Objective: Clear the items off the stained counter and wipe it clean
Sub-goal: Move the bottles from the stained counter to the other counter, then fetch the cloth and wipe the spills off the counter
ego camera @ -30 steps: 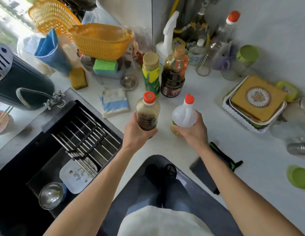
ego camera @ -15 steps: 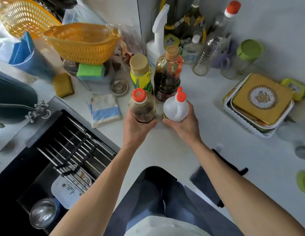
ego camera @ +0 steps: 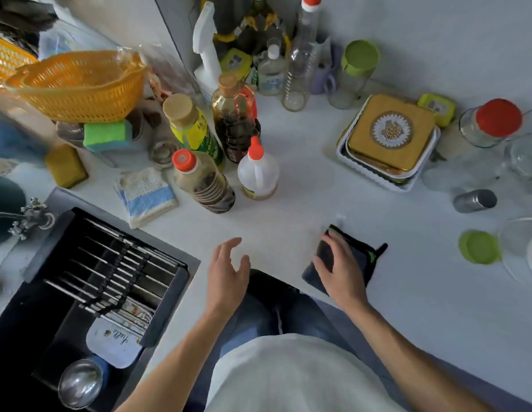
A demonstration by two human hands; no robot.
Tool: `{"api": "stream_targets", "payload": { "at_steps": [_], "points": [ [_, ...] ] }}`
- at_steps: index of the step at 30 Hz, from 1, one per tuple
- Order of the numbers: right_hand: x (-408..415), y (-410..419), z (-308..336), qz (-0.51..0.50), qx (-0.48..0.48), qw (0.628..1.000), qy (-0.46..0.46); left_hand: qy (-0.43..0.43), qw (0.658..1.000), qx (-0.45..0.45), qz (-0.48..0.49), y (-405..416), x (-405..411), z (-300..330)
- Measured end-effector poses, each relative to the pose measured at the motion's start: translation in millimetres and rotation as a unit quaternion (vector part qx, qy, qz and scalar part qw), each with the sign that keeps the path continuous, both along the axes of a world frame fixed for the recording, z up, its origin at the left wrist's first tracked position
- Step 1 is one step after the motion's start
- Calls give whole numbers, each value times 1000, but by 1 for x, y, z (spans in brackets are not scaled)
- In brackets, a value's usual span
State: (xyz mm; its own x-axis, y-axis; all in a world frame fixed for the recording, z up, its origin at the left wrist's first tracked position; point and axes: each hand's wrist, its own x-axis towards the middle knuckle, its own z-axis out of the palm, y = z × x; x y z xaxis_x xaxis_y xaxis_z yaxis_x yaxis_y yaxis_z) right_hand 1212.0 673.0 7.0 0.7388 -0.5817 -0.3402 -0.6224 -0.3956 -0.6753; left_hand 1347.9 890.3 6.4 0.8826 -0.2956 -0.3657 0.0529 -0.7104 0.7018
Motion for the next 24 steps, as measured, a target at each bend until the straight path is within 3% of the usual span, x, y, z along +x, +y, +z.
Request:
{"api": "stream_targets", "payload": {
  "at_steps": [5, 11, 16, 21, 24],
  "points": [
    [-52, 11, -14, -9, -82, 995, 59, -31, 974, 10, -224, -36, -23, -10],
    [-47, 27, -45, 48, -170, 978, 115, -123, 898, 98, -410, -71, -28, -43],
    [-43, 36, -74, 37, -259, 954, 145, -179, 852, 155, -468, -68, -28, -70],
    [-44, 41, -86, -9, -313, 943, 114, -191, 847, 154, -472, -64, -27, -78],
    [-39, 39, -83, -46, -281, 956, 70, -185, 847, 157, -474, -65, -27, -75]
  ]
}}
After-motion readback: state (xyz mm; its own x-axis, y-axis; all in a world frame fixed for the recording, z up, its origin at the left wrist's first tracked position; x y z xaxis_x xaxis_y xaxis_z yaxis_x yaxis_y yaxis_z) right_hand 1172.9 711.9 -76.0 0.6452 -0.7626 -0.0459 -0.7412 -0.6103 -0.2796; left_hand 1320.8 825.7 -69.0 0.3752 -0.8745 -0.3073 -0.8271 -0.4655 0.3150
